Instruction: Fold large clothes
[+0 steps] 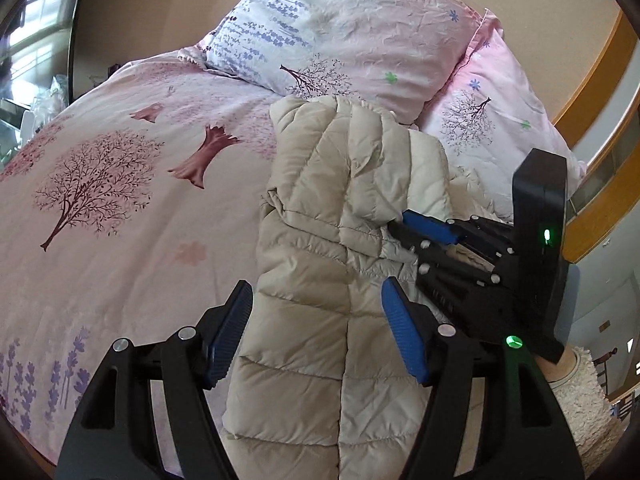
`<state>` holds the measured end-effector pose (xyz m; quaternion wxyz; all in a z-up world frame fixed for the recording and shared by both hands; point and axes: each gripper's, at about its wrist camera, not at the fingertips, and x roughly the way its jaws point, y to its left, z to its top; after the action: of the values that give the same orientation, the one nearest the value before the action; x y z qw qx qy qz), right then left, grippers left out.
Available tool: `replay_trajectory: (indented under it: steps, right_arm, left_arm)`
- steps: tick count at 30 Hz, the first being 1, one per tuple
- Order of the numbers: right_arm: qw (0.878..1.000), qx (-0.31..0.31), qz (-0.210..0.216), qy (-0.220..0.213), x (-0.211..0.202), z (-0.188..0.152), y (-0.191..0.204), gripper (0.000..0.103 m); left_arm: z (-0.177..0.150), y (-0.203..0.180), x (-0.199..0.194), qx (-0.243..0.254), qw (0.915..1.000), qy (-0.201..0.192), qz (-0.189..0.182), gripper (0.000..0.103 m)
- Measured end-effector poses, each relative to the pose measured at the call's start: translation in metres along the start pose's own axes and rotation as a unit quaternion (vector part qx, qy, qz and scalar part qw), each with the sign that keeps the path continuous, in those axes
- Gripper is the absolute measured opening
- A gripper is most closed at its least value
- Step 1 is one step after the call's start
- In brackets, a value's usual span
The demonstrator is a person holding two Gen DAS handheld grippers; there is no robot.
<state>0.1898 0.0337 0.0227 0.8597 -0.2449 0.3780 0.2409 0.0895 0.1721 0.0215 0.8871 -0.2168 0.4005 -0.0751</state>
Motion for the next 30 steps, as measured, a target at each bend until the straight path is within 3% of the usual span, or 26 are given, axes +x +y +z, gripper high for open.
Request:
replay_trajectory:
  steps: [5, 9, 14, 17, 19, 20, 21, 22, 23, 26, 30]
  right_arm:
    - [0.995, 0.088, 0.021, -0.030, -0.022, -0.004, -0.036, 0.004]
    - [0.980, 0.185, 0.027, -0.072, -0.058, -0.019, -0.079, 0.004]
    - [0.938, 0.329, 0.034, -0.104, -0.095, -0.065, -0.141, 0.004]
    - [0.915, 0.392, 0.053, -0.082, -0.097, -0.106, -0.171, 0.011]
    - [0.900, 0.427, 0.071, -0.061, -0.092, -0.131, -0.186, 0.037]
    - [0.891, 0.445, 0.077, -0.057, -0.091, -0.140, -0.192, 0.057]
    - [0.875, 0.473, 0.087, -0.058, -0.091, -0.153, -0.203, 0.061]
    - [0.864, 0.490, 0.098, -0.059, -0.091, -0.160, -0.211, 0.061]
    - [0.845, 0.517, 0.119, -0.062, -0.091, -0.171, -0.223, 0.061]
    - [0.814, 0.558, 0.144, -0.066, -0.087, -0.185, -0.240, 0.061]
    - [0.808, 0.569, 0.149, -0.038, -0.068, -0.187, -0.245, 0.057]
  left_arm:
    - [-0.003, -0.006, 0.002, 0.007, 0.9999, 0.003, -0.009, 0.067]
    - [-0.006, -0.016, 0.003, 0.023, 0.9996, 0.004, -0.015, 0.067]
    - [-0.012, -0.035, 0.002, 0.057, 0.9981, -0.003, -0.020, 0.072]
    - [-0.016, -0.046, 0.002, 0.077, 0.9967, -0.004, -0.027, 0.075]
    - [-0.019, -0.051, 0.004, 0.087, 0.9956, -0.002, -0.033, 0.077]
    - [-0.020, -0.053, 0.006, 0.090, 0.9952, 0.000, -0.038, 0.077]
    - [-0.020, -0.054, 0.007, 0.091, 0.9950, 0.002, -0.040, 0.077]
    - [-0.021, -0.056, 0.008, 0.091, 0.9950, 0.005, -0.041, 0.077]
    - [-0.021, -0.056, 0.010, 0.090, 0.9950, 0.008, -0.043, 0.078]
    - [-0.024, -0.056, 0.013, 0.089, 0.9949, 0.014, -0.045, 0.080]
    - [-0.028, -0.058, 0.018, 0.095, 0.9945, 0.021, -0.039, 0.080]
